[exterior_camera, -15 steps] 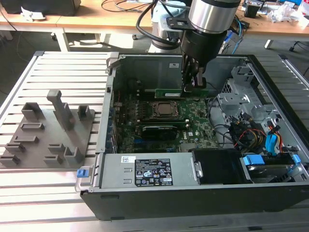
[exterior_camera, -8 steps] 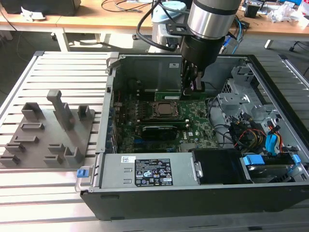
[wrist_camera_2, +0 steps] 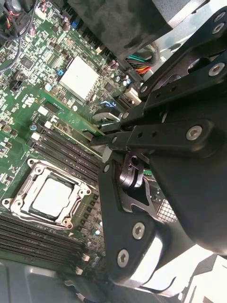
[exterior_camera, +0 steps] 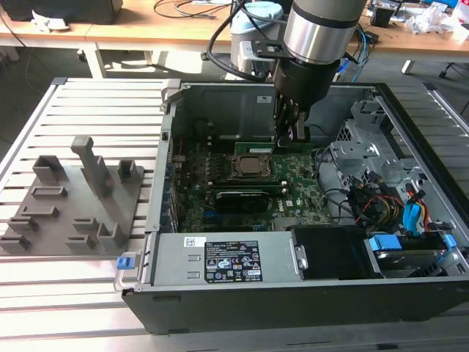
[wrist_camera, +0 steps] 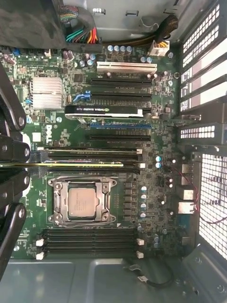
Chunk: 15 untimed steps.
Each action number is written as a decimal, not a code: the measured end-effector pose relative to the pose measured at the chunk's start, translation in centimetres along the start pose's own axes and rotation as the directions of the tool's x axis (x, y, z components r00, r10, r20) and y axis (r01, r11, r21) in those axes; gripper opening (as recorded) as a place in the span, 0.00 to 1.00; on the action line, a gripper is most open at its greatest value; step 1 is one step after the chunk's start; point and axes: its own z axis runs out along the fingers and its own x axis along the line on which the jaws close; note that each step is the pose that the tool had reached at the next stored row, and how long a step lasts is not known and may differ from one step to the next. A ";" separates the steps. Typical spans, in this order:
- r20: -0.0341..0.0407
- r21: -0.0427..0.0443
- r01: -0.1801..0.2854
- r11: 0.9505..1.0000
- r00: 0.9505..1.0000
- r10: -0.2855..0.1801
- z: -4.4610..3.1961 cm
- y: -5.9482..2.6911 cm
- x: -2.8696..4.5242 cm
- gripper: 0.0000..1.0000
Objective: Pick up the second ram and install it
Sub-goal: 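Insert the second ram into the second slot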
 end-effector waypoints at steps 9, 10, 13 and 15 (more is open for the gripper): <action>0.000 0.000 0.000 1.000 1.000 0.000 1.18 -0.05 0.01 0.14; 0.000 0.000 0.000 1.000 1.000 0.000 1.36 -0.06 0.01 0.14; 0.000 0.000 0.000 1.000 1.000 0.000 1.70 -0.09 0.01 0.14; 0.000 0.000 0.000 1.000 1.000 0.000 1.84 -0.09 0.01 0.14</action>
